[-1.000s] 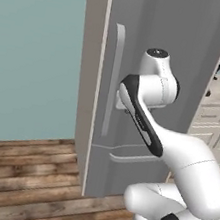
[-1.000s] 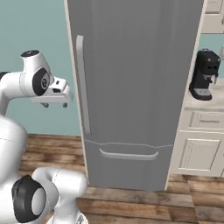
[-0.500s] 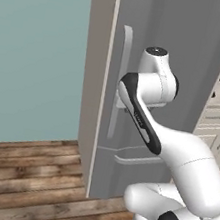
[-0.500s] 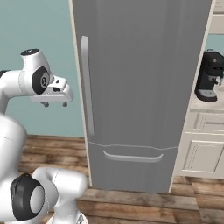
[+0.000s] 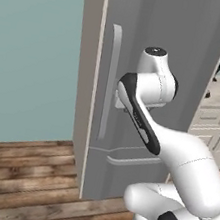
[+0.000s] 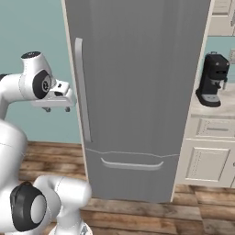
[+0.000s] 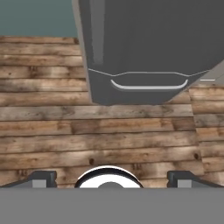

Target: Take the lemon wedge from the fridge and place it on the plate with fish on the dining counter.

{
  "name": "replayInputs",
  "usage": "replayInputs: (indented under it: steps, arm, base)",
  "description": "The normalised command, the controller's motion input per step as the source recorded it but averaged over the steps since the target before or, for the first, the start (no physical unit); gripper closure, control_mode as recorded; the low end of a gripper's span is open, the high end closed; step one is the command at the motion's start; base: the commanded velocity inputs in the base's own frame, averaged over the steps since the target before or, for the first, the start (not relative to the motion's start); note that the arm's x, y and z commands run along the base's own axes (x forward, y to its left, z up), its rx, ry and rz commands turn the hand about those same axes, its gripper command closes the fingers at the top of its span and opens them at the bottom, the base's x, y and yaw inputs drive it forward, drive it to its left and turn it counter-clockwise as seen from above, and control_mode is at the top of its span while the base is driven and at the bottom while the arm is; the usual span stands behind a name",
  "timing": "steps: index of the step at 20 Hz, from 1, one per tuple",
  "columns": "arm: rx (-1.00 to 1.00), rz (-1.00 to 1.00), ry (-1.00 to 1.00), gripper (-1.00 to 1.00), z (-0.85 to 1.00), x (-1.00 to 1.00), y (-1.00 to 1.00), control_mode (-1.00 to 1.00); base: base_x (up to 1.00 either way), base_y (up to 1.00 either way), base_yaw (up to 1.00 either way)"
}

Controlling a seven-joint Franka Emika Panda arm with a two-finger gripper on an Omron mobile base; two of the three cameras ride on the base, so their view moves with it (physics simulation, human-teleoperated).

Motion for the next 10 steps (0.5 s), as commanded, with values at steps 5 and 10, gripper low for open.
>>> replayInputs:
  steps: [5,10]
  arm:
    - [0.00,0.00,0.00,-1.00,0.00,0.00,0.00,1.00]
    - [0.00,0.00,0.00,-1.00,0.00,0.00,0.00,1.00]
  base:
    - [-0.05,-0.30,0.00]
    - [-0.24,0.00,0.00]
